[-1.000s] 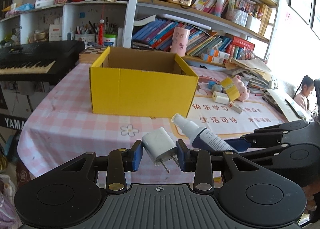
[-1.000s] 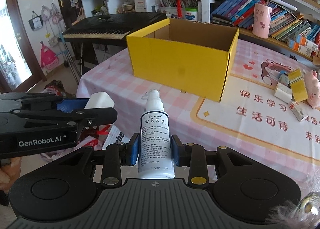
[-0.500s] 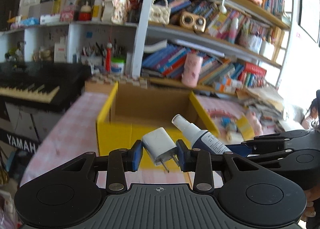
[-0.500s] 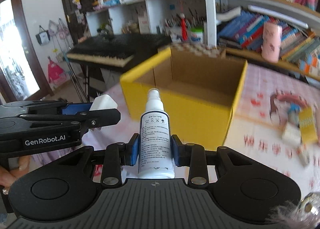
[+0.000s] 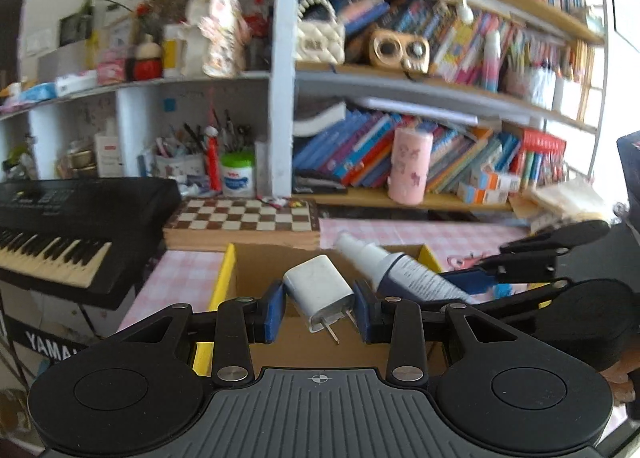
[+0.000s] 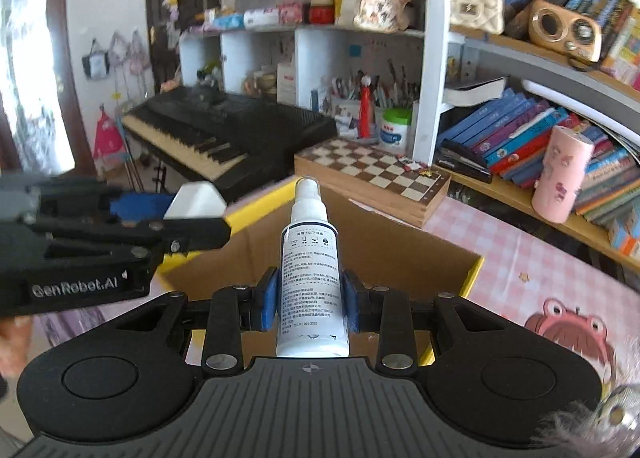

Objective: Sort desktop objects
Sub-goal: 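Lower both held items into the yellow box and open both tools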

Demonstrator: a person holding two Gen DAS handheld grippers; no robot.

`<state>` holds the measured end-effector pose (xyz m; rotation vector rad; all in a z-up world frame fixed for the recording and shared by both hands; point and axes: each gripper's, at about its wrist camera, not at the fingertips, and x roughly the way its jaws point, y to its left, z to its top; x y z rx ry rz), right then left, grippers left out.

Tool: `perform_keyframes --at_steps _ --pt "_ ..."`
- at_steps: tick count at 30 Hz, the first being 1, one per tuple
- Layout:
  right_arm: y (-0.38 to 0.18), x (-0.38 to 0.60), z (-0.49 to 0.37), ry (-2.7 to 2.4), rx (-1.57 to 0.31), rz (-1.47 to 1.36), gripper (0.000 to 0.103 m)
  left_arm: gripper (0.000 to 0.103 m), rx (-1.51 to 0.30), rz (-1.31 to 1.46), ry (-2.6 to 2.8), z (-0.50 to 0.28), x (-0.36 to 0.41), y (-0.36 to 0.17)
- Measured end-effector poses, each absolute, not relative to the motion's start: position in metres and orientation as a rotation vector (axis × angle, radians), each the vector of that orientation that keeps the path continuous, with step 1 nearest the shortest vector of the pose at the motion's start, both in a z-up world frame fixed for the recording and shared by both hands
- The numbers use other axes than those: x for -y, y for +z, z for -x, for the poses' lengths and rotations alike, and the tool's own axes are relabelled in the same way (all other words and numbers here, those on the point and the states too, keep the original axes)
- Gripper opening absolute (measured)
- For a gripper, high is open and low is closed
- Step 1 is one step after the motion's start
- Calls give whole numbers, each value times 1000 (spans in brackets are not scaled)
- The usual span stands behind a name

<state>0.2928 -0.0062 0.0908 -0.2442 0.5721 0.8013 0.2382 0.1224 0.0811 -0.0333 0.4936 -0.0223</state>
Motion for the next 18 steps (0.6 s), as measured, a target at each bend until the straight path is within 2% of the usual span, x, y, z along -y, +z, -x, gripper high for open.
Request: perform_keyframes --at_steps 5,18 --pt "67 -9 -337 843 -647 361 30 35 -605 -59 -48 -291 -120 62" --pt "20 -54 -400 971 -765 762 30 35 -852 -271 -68 -369 -111 23"
